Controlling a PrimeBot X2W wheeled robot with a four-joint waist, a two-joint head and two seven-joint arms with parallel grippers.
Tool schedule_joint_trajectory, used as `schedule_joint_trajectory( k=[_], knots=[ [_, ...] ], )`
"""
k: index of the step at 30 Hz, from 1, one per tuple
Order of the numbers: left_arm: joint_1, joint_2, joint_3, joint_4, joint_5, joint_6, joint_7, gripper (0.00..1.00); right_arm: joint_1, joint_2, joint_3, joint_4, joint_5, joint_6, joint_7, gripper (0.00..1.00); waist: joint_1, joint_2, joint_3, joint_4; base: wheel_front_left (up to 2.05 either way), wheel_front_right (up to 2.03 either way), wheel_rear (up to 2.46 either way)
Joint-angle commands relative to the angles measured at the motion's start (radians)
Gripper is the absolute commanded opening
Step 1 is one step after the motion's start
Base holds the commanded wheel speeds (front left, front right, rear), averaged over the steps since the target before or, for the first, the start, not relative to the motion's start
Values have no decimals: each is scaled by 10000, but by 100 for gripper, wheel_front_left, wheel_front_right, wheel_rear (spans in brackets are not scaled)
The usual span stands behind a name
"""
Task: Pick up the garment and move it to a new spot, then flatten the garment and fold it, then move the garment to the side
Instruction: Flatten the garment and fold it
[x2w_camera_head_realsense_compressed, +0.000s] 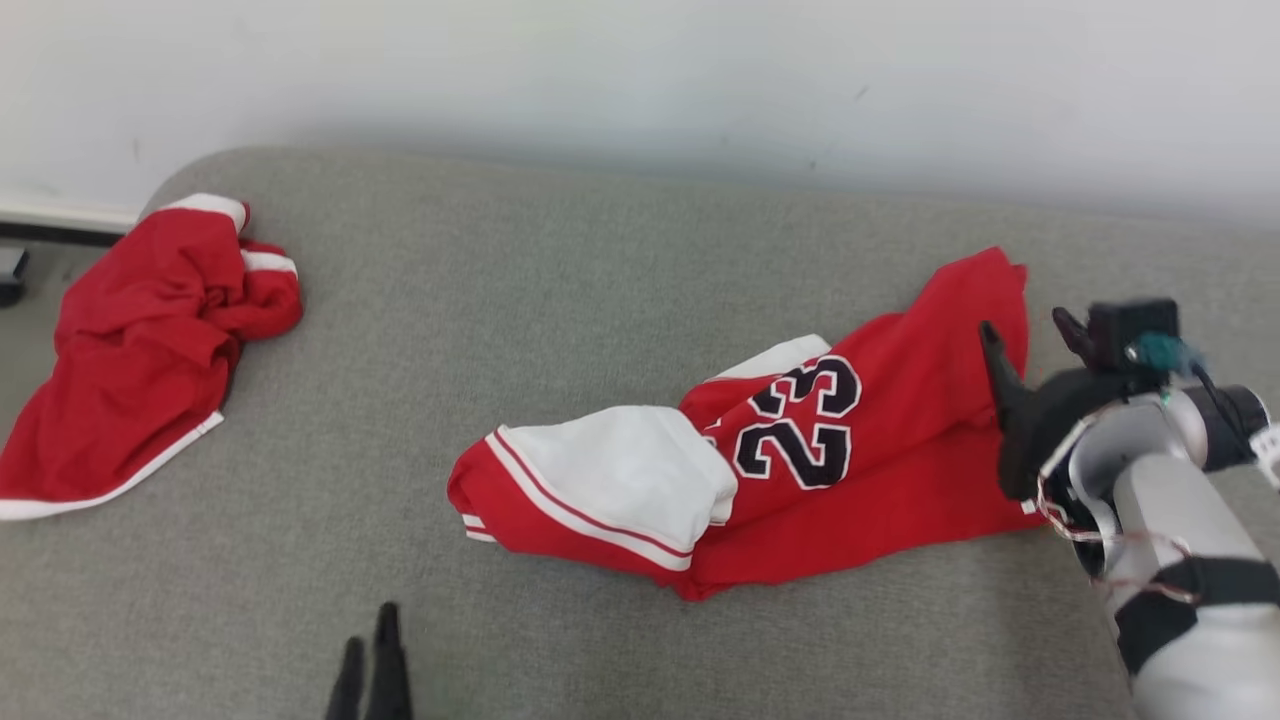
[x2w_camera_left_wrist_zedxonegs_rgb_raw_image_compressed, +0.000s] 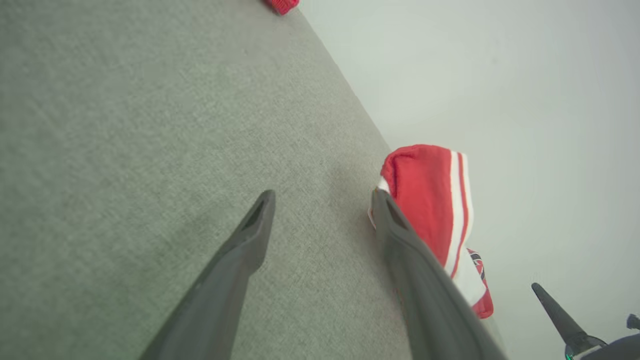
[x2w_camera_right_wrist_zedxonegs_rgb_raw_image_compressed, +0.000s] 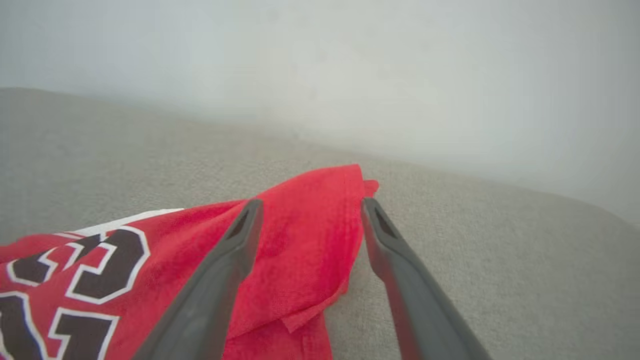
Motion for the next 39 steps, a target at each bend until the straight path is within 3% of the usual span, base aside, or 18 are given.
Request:
schedule_joint_trajectory(
  k=[1, 5, 8, 14, 20, 29, 39],
  knots=[
    [401, 30, 392, -172, 520, -12, -30, 100, 604, -45, -109, -604, 203, 11, -532, 100, 0, -1, -665, -451, 0, 0, 0],
    [1030, 16, 1009, -911, 1871, -12, -30, 100, 2454, 365, -465, -2404, 477, 11, -1476, 100, 0, -1, -1131, -739, 0, 0, 0],
    [1152, 192, 790, -1417, 3463, -12, -30, 100, 4503, 1097, -614, -4319, 172, 11, -2037, 100, 0, -1, -1520, -1041, 0, 0, 0],
    [1430, 244, 781, -1786, 5789, 166, -30, 100, 7018, 2012, -747, -6213, -326, 11, -2577, 100, 0, -1, -1729, -1678, 0, 0, 0],
    [1718, 96, 982, -2017, 7444, 486, -30, 100, 8126, 2156, -524, -6609, 68, 11, -2652, 100, 0, -1, -1764, -2101, 0, 0, 0],
    [1029, 50, 272, -1592, 8612, 328, -30, 100, 7976, 2168, -403, -6856, 217, 11, -2418, 100, 0, -1, -1689, -2266, 0, 0, 0],
    [-1308, 327, -1324, 778, 10498, 420, 1365, 100, 7982, 2169, -296, -6981, 433, 11, -2119, 100, 0, -1, -1401, -2750, 0, 0, 0]
  ],
)
